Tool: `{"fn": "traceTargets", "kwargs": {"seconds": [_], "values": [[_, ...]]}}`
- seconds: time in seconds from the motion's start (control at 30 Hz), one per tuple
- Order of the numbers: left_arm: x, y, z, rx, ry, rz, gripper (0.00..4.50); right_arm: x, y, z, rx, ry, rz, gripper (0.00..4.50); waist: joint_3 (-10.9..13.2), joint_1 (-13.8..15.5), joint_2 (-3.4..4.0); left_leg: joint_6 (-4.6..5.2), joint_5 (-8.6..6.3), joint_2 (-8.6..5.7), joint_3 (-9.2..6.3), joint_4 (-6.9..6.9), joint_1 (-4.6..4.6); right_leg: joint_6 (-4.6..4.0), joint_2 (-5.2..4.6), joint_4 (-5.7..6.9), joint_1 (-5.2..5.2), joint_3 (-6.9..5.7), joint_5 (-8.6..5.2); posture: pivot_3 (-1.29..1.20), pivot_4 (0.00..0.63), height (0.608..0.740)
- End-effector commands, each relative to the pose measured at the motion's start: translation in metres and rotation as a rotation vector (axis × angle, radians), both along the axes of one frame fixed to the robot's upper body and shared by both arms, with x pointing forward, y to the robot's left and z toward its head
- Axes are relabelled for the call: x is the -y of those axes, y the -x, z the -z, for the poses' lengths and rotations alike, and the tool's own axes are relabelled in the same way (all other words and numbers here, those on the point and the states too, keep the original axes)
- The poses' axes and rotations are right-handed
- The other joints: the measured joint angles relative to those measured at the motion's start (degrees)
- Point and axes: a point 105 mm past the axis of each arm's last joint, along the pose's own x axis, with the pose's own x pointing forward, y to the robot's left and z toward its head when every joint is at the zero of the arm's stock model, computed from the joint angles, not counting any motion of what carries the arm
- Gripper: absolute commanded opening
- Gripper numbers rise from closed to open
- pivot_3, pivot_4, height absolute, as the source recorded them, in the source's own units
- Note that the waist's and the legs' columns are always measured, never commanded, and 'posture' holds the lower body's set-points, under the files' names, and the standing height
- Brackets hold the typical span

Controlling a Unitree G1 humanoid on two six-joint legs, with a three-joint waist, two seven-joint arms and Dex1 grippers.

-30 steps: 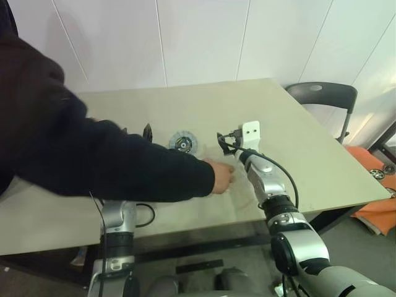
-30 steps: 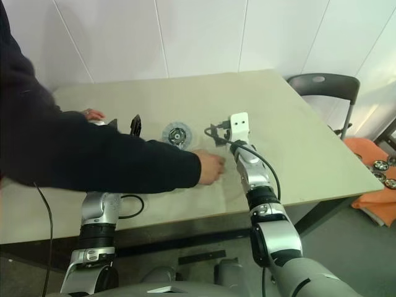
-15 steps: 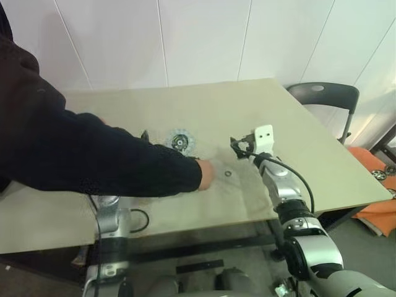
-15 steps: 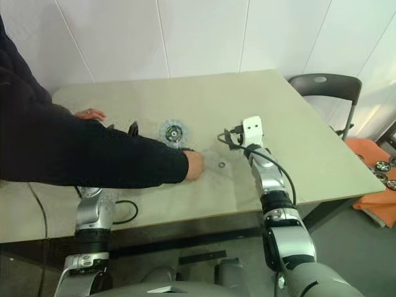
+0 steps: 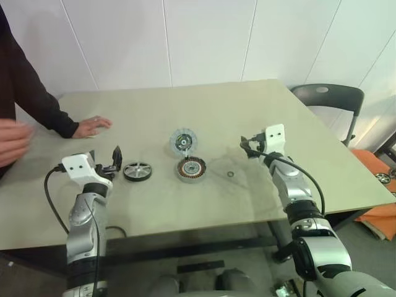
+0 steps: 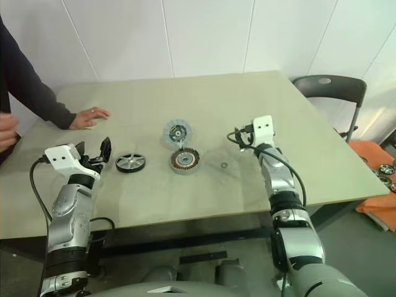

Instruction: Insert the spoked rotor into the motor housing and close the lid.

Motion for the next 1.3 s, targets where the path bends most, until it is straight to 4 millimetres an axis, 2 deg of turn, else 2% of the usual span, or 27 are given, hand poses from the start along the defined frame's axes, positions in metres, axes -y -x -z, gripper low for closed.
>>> {"fn": "traceTargets", "kwargs": {"seconds": [0.03,1.3], "values": [[-0.005,0.002,-0.019,0.064,-0.016,-0.018,4.18,0.003,-0.006,-0.023,0.073,0.009,0.009,4.44,0.00,-0.03,0.00,0.00,0.00,0.00,0.00,0.00,0.00,0.00,0.00,0.00,0.00,0.00,0.00,0.00,0.000,0.740],[-0.002,-0.003,-0.026,0.100,0.016,-0.042,4.18,-0.011,-0.010,-0.022,0.077,0.011,-0.027,4.44,0.00,-0.06,0.00,0.00,0.00,0.01,0.03,0.00,0.01,0.00,0.01,0.00,0.00,0.02,0.00,0.00,0.000,0.740]]}}
